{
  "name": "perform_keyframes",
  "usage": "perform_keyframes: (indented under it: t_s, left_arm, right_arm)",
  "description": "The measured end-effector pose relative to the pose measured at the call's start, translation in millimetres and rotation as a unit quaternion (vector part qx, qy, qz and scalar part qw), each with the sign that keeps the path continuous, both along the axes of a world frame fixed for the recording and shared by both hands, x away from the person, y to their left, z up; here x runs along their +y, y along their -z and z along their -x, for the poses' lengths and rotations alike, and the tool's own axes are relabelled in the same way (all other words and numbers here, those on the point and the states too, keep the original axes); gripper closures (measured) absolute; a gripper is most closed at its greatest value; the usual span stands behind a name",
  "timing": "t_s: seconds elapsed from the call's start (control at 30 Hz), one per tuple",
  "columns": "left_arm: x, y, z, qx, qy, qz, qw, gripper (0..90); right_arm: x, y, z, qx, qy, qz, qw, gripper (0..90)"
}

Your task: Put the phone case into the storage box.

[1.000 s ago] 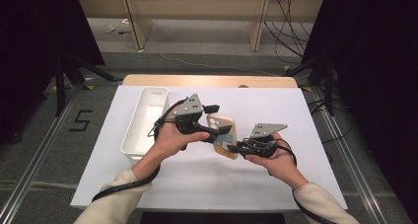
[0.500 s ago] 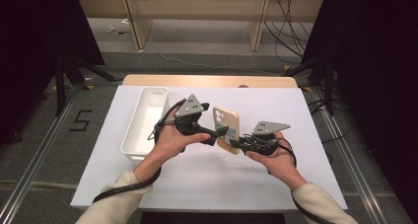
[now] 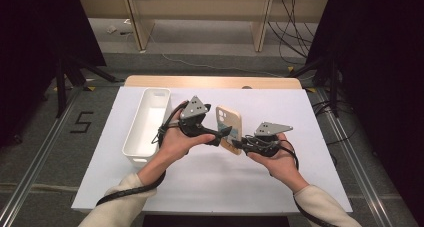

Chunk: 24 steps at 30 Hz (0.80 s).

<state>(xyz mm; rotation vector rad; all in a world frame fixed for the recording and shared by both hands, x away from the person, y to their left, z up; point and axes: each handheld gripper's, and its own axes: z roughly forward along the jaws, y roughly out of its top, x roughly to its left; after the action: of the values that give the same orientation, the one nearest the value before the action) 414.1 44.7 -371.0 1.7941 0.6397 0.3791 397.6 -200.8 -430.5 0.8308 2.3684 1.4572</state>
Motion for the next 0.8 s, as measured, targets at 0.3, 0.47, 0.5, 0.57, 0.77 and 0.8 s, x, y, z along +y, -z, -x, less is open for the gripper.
perform_keyframes:
  t_s: [0.3, 0.47, 0.5, 0.57, 0.77, 0.8]
  left_arm:
    - [-5.8, 3.9, -0.5, 0.005, -0.015, -0.001, 0.9999, 0.0]
    - [-8.1, 4.5, -0.8, 0.006, -0.018, 0.001, 0.9998, 0.0]
    - [-8.5, 4.4, -0.8, 0.007, -0.018, 0.003, 0.9998, 0.0]
    - [-9.8, 3.9, -1.0, 0.006, -0.018, 0.006, 0.9998, 0.0]
    - [-15.5, 2.5, -1.5, 0.01, -0.023, 0.014, 0.9996, 0.0]
    - [-16.2, 2.5, -1.9, 0.011, -0.024, 0.016, 0.9995, 0.0]
  right_arm:
    - [1.8, -0.3, 0.2, -0.003, 0.006, 0.0, 1.0, 80.7]
    - [2.1, -0.4, 0.3, -0.004, 0.008, -0.001, 1.0, 80.7]
    - [2.3, -0.3, 0.4, -0.003, 0.009, -0.001, 1.0, 80.7]
    - [2.9, 0.0, 0.5, -0.004, 0.01, 0.0, 0.9999, 80.7]
    - [5.9, 0.6, 0.9, -0.004, 0.009, 0.001, 0.9999, 80.7]
    - [6.7, 0.7, 1.2, -0.004, 0.008, 0.001, 1.0, 80.7]
